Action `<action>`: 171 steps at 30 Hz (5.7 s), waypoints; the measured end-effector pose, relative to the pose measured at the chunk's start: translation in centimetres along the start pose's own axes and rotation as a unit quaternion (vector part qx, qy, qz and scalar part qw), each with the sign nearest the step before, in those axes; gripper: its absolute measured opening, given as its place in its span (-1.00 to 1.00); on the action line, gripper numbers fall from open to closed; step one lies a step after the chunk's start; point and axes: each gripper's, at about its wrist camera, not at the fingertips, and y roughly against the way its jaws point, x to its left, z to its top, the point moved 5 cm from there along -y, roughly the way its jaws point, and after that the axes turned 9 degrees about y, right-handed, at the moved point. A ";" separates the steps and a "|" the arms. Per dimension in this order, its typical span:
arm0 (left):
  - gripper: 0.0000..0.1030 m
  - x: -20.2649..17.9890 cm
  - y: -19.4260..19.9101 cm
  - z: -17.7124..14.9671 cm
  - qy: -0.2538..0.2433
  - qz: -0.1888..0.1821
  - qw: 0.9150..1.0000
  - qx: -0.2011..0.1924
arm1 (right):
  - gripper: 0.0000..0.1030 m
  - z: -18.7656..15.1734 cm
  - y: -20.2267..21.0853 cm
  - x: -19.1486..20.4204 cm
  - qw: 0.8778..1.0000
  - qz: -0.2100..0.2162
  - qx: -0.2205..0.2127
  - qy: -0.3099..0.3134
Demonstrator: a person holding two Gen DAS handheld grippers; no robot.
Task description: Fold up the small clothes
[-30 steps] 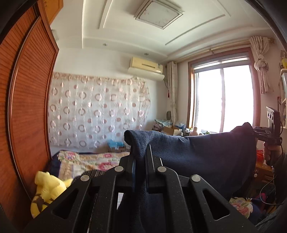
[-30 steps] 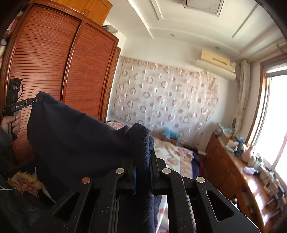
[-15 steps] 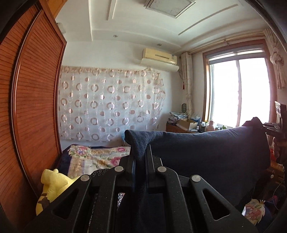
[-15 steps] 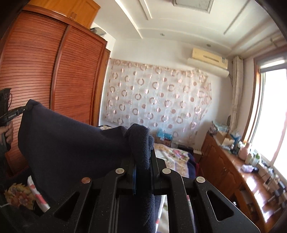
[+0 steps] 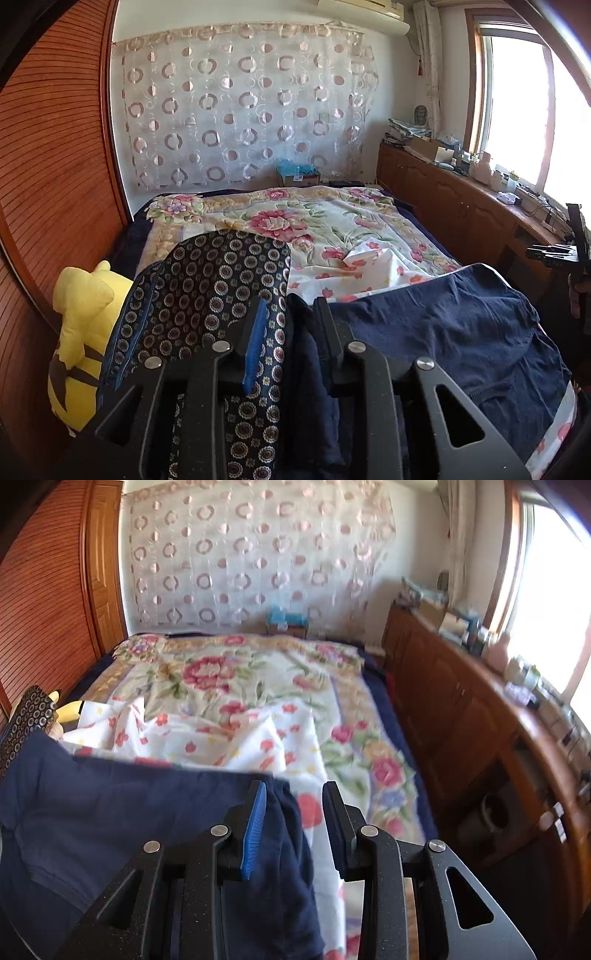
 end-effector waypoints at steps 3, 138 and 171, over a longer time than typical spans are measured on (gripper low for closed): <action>0.02 -0.4 1.4 -1.1 0.001 -0.017 1.000 0.009 | -0.37 -1.0 0.3 0.4 1.000 0.013 0.001 0.005; 0.51 2.0 11.1 -21.1 0.056 0.020 0.994 0.096 | -0.08 -18.5 10.3 -0.2 0.997 0.058 -0.053 0.008; 0.51 2.1 9.7 -22.4 0.042 0.037 0.993 0.105 | -0.61 -2.6 -11.1 -6.3 0.995 0.072 0.049 -0.057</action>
